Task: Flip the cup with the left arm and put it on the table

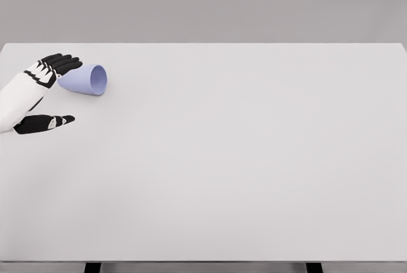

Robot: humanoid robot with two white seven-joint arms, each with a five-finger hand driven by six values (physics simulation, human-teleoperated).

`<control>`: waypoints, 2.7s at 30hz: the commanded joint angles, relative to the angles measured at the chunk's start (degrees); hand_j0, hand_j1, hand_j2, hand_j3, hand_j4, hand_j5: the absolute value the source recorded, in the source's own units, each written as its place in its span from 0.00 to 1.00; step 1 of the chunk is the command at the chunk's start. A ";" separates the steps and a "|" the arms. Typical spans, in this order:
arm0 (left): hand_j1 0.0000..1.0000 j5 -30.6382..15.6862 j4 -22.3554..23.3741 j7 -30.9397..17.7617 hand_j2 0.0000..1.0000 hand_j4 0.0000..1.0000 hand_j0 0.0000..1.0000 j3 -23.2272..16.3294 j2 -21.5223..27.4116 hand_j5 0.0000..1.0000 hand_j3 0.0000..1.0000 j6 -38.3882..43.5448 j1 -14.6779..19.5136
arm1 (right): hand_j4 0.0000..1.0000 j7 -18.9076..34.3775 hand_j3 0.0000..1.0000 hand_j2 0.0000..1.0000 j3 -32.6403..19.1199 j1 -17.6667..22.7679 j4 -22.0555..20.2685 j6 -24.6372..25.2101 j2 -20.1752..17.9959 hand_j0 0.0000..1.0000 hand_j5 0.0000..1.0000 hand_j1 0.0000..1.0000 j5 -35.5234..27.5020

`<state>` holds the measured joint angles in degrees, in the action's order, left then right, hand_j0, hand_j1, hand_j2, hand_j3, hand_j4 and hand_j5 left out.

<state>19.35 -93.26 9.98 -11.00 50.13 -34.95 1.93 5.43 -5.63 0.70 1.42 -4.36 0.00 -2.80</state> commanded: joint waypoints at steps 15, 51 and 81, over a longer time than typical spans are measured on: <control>1.00 2.09 0.27 0.04 1.00 1.00 1.00 0.10 0.41 1.00 1.00 -0.05 0.70 | 1.00 -0.07 1.00 1.00 -0.17 0.00 0.16 0.14 0.00 1.00 1.00 1.00 -0.01; 1.00 14.84 16.53 -44.98 1.00 1.00 1.00 -12.38 -10.32 1.00 1.00 31.87 32.78 | 1.00 -0.07 1.00 1.00 -0.17 0.00 0.16 0.14 0.00 1.00 1.00 1.00 -0.01; 1.00 22.31 32.88 -44.98 1.00 1.00 1.00 -13.70 -21.21 1.00 1.00 26.42 40.25 | 1.00 -0.07 1.00 1.00 -0.17 0.00 0.16 0.23 0.00 1.00 1.00 1.00 -0.01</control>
<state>41.65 -60.80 -35.03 -24.75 29.17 -8.64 42.19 5.35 -5.80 0.70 1.58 -4.19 0.00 -2.81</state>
